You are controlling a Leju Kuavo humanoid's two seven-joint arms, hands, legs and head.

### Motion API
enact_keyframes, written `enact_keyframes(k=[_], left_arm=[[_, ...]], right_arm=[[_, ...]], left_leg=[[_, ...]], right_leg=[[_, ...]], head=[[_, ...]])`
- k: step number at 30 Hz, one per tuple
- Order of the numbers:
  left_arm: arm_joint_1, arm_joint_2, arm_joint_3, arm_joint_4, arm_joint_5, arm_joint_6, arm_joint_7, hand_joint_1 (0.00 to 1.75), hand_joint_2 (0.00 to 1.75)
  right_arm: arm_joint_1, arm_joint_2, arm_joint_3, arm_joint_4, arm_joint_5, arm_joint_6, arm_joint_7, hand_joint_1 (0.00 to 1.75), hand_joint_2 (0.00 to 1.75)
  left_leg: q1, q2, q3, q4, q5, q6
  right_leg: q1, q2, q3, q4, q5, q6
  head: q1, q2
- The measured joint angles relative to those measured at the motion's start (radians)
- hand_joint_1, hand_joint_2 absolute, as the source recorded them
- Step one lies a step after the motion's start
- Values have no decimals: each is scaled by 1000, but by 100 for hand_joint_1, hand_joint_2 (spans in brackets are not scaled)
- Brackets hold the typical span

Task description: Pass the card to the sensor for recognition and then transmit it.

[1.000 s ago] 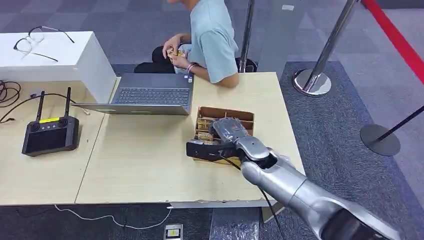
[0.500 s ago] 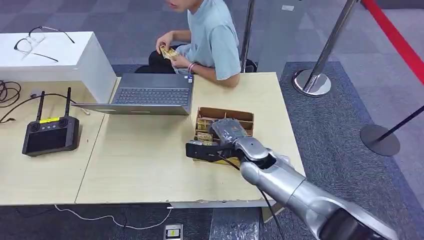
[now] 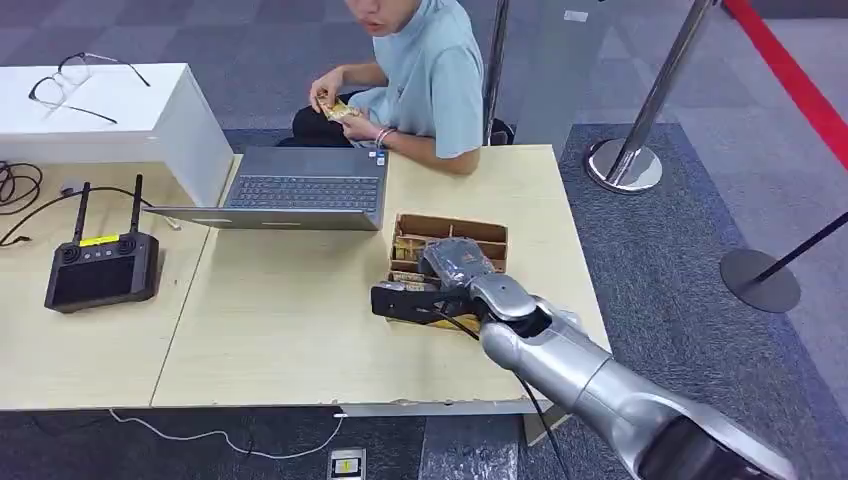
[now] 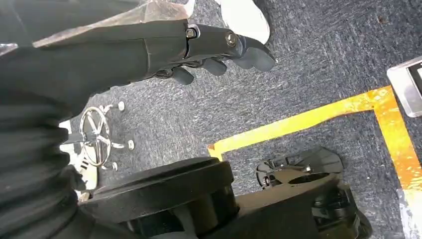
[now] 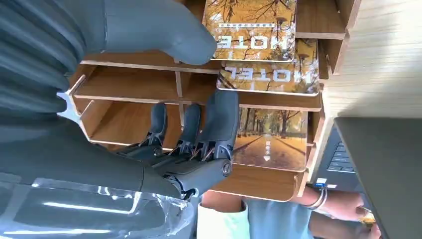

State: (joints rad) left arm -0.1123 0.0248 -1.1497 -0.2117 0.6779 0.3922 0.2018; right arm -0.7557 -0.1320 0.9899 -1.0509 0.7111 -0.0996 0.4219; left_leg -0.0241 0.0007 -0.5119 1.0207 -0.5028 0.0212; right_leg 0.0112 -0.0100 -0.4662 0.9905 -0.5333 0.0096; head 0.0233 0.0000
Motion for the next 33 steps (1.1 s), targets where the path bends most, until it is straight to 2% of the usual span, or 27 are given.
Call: enact_keyframes(k=[7, 10, 17, 20, 21, 23, 25, 33], left_arm=[[0, 0, 0, 0, 0, 5, 4, 0, 175], [0, -1, 0, 0, 0, 8, 4, 0, 175], [0, -3, 0, 0, 0, 9, 3, 0, 175], [0, -4, 0, 0, 0, 10, 3, 0, 175], [0, -4, 0, 0, 0, 11, 3, 0, 175], [0, -4, 0, 0, 0, 13, 3, 0, 175], [0, -5, 0, 0, 0, 15, 3, 0, 175], [0, -5, 0, 0, 1, 17, 0, 0, 175]], right_arm=[[1, 0, 0, 0, -2, -1, 0, 105, 175], [2, 0, 0, 0, -5, -1, 0, 120, 175], [7, 3, 0, 1, -10, -5, -5, 117, 175], [10, 6, 0, 5, -15, -10, -11, 124, 175], [11, 8, 0, 7, -17, -12, -13, 140, 175], [12, 9, 0, 10, -19, -18, -18, 145, 175], [12, 11, 0, 14, -19, -21, -19, 171, 175], [13, 18, 0, 24, -19, -29, -26, 175, 175]], left_leg=[[0, 0, 0, 0, 0, 0], [0, 0, 0, 0, 0, 0], [0, 0, 0, 0, 0, 0], [0, 0, 0, 0, 0, 0], [0, 0, 1, 0, 0, 0], [0, 0, 1, 0, 0, 0], [0, 0, 1, 0, 0, 0], [0, 0, 1, 0, 0, 0]], right_leg=[[0, 0, 0, 0, 0, 0], [0, 0, 0, 0, 0, 0], [0, 0, 0, 0, 0, 0], [0, 0, 0, 0, 0, 0], [0, 0, 0, 0, 0, 0], [0, 0, 1, 0, 0, 0], [0, 0, 1, 0, 0, 0], [0, 0, 1, 0, 0, 0]], head=[[0, 0], [0, 0], [0, 0], [0, 0], [0, 0], [0, 0], [0, 0], [0, 0]])
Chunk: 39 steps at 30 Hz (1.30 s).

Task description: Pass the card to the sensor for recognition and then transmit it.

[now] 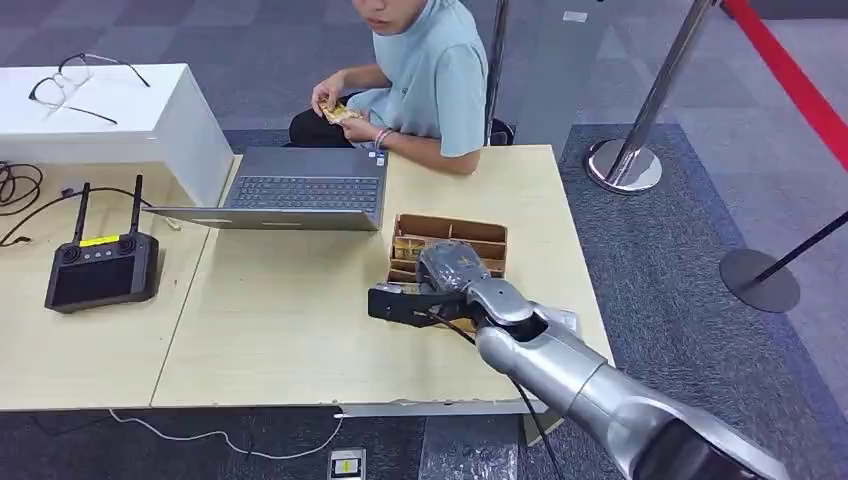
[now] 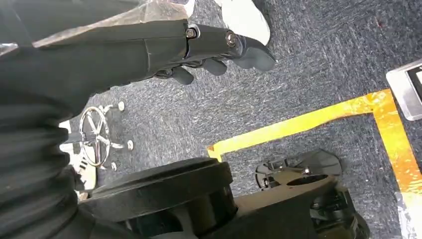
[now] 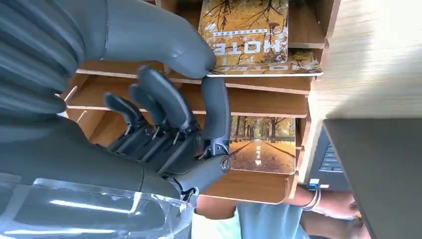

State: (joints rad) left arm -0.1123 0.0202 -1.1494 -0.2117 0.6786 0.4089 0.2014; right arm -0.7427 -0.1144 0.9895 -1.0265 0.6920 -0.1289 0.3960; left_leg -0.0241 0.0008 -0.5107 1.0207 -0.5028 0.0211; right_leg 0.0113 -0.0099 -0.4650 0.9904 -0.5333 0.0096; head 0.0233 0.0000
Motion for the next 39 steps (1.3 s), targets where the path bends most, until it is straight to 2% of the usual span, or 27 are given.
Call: enact_keyframes(k=[10, 15, 18, 19, 20, 21, 22, 25, 39], left_arm=[[0, 0, 0, 0, 5, 0, -5, 0, 175], [0, 0, 0, 0, 4, 0, -7, 0, 175], [0, 0, 0, 0, 2, 1, -11, 0, 175], [0, -1, 0, 0, 2, 1, -12, 0, 175], [0, -1, 0, 0, 2, 1, -13, 0, 175], [0, -1, 0, 0, -1, 1, -13, 0, 175], [0, -1, 0, 0, -1, 1, -13, 0, 175], [1, -1, 0, 0, -3, 1, -13, 0, 175], [0, -3, 0, 0, -2, 2, -8, 0, 175]], right_arm=[[-1, -1, -1, 0, 0, -9, 6, 175, 175], [-1, -3, -2, -1, 0, -8, 8, 161, 175], [-1, -4, -2, -2, 1, -5, 9, 131, 175], [-1, -5, -2, -2, 2, -2, 10, 115, 175], [-1, -5, -2, -2, 2, 0, 11, 93, 175], [-1, -6, -2, -2, 3, 7, 12, 93, 175], [-1, -7, -2, -2, 3, 11, 14, 77, 175], [9, -10, 0, -2, 11, 23, 17, 65, 175], [13, -9, 2, -2, 18, 26, 19, 63, 175]], left_leg=[[0, 0, 0, 0, 0, 0], [0, 0, 0, 0, 0, 0], [0, 0, 0, 0, 0, 0], [0, 0, 0, 0, 0, 0], [0, 0, 0, 0, 0, 0], [0, 0, 0, 0, 0, 0], [0, 0, 1, 0, 0, 0], [0, 0, 0, 0, 0, 0], [0, 0, 1, 0, 0, 0]], right_leg=[[0, 0, 0, 0, 0, 0], [0, 0, 0, 0, 0, 0], [0, 0, 0, 0, 0, 0], [0, 0, 0, 0, 0, 0], [0, 0, 0, 0, 0, 0], [0, 0, 0, 0, 0, 0], [0, 0, 0, 0, 0, 0], [0, 0, 0, 0, 0, 0], [0, 0, 1, 0, 0, 0]], head=[[0, 0], [0, 0], [0, 0], [0, 0], [0, 0], [0, 0], [0, 0], [-1, 0], [0, 0]])
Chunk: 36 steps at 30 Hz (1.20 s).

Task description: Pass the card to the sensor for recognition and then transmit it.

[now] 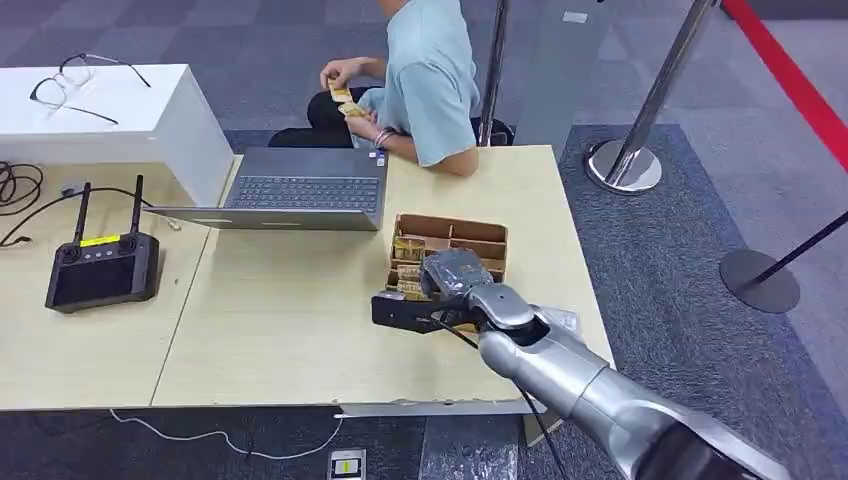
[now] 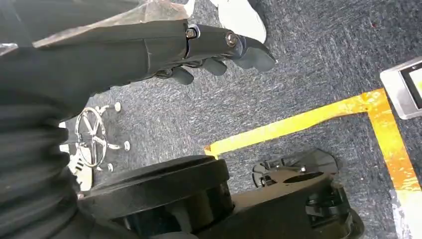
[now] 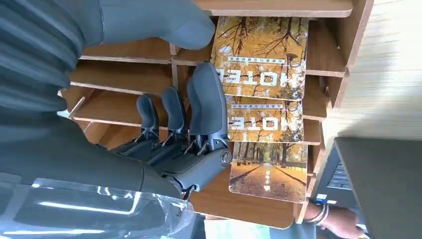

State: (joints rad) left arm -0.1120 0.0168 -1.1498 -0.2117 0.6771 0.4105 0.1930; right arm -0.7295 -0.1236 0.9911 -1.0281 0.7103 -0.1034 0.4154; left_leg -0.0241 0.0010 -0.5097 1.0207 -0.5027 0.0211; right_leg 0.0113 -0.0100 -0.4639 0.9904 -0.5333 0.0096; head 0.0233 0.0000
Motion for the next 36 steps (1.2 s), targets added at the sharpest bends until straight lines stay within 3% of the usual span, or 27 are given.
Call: enact_keyframes(k=[13, 36], left_arm=[[0, -3, 0, 0, 1, 0, 3, 0, 175], [0, -5, 0, 0, 6, 18, 7, 0, 175]], right_arm=[[-6, 9, 0, -1, 2, 2, -3, 58, 175], [-26, 11, -1, -82, 3, 16, 5, 65, 175]], left_leg=[[0, 0, 0, 0, 0, 0], [0, 0, -1, 0, 0, 0]], right_leg=[[0, 0, 0, 0, 0, 0], [0, 0, 0, 0, 0, 0]], head=[[0, 0], [0, 0]])
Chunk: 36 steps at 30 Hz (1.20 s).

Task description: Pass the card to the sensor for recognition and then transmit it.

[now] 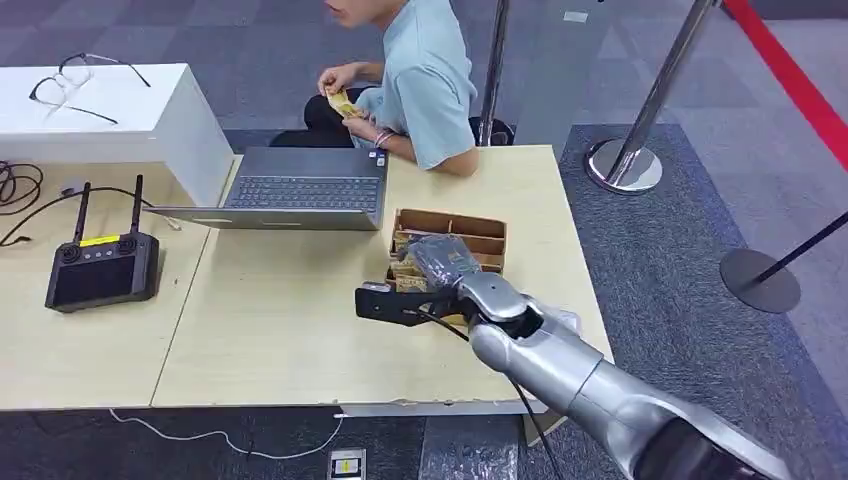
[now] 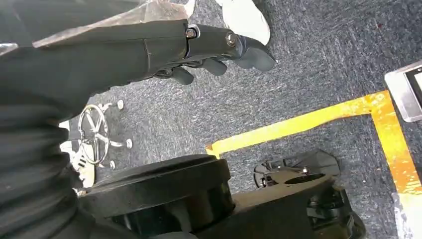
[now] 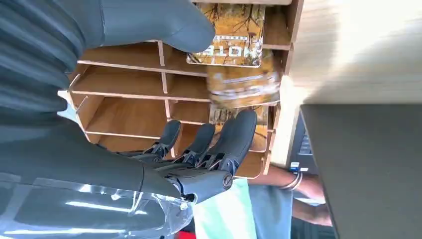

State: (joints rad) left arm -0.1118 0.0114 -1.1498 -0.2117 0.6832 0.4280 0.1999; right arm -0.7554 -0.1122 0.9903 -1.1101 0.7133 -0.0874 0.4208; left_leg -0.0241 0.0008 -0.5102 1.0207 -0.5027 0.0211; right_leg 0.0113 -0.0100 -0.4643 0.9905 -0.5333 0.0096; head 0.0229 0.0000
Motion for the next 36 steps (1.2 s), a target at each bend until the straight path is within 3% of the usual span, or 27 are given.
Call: enact_keyframes(k=[36], left_arm=[[0, 0, 0, 0, -14, 3, 0, 0, 175]], right_arm=[[-25, 47, 25, 124, 45, 13, -13, 73, 175]], left_leg=[[0, 0, 0, 0, 0, 0]], right_leg=[[0, 0, 0, 0, 0, 0]], head=[[0, 0]])
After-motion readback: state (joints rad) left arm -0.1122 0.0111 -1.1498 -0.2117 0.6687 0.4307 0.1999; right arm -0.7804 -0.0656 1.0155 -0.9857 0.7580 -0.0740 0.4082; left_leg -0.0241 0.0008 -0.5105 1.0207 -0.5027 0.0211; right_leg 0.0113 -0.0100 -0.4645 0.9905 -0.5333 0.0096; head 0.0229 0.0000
